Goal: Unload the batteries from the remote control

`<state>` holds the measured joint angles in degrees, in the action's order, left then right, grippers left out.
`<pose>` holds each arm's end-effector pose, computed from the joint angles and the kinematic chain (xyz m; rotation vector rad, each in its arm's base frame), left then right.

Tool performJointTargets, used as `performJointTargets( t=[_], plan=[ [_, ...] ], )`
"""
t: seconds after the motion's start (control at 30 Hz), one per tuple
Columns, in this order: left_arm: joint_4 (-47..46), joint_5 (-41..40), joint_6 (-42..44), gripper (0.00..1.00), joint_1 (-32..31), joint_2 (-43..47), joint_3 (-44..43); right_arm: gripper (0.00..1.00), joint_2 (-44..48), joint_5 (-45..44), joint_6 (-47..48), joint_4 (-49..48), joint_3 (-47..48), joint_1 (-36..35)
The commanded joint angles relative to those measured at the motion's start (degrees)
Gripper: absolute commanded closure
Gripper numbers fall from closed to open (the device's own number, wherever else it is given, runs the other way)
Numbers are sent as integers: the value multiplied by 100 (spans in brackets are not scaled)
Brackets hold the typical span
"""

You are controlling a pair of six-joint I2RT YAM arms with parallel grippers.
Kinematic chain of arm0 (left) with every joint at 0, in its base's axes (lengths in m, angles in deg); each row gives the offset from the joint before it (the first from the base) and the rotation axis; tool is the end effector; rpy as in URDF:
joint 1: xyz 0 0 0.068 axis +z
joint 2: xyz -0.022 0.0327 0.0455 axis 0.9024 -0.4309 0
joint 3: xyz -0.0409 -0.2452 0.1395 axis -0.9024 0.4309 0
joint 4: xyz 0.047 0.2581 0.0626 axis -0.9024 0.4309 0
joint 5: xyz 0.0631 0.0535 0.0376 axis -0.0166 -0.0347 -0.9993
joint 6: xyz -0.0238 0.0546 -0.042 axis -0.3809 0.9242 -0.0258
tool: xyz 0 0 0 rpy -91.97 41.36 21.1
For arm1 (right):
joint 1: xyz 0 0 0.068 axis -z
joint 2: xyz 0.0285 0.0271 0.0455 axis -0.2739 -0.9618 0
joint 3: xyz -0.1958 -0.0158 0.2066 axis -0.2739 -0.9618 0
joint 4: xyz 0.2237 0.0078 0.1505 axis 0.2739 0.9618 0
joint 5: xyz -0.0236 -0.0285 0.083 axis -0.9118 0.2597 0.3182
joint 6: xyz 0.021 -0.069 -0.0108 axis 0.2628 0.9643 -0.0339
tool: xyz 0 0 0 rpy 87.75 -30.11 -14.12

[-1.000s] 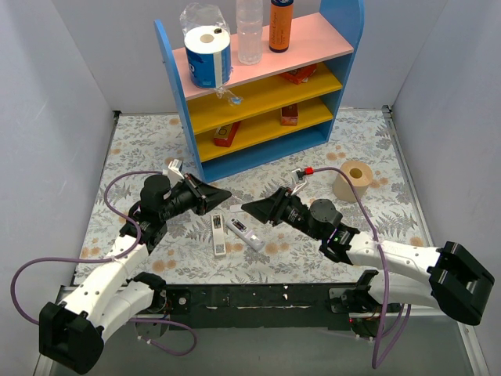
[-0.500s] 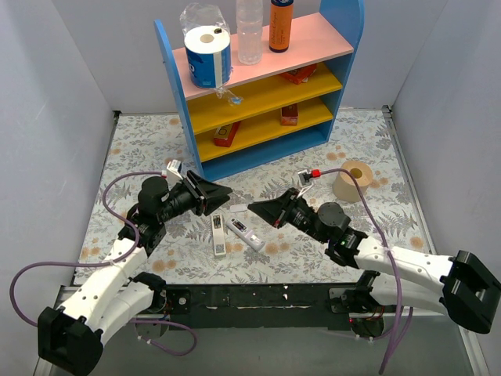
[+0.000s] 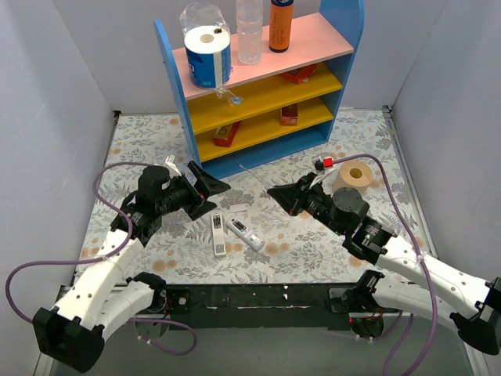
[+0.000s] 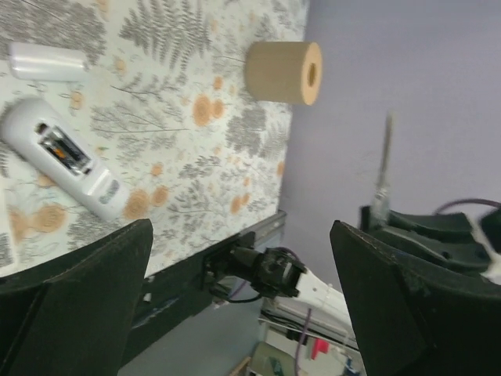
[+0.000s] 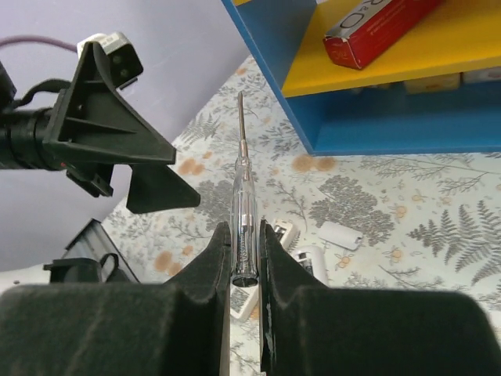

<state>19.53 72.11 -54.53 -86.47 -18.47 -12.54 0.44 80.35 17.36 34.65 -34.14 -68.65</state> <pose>0.1858 -0.1017 0.2976 -1.4230 2.1091 -1.6066 0.1450 0.1774 0.3330 -0.1886 1.6046 1.0599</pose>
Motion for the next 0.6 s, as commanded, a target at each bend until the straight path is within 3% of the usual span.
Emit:
performJointTargets(
  t=[0.0,0.2,0.4,0.57],
  plan=[
    [1333,-873,1582,2,152,-930,-711,99,-239,21,1119,1115,782,28],
    [864,-191,2077,3,880,-1426,-266,99,-1302,319,1621,2442,1968,28],
    [125,794,2138,14,1882,-1637,395,99,-1935,715,1858,3163,2591,19],
    [-220,1270,2217,23,2094,-2261,606,99,-2742,1014,1929,3866,3199,-103]
  ],
)
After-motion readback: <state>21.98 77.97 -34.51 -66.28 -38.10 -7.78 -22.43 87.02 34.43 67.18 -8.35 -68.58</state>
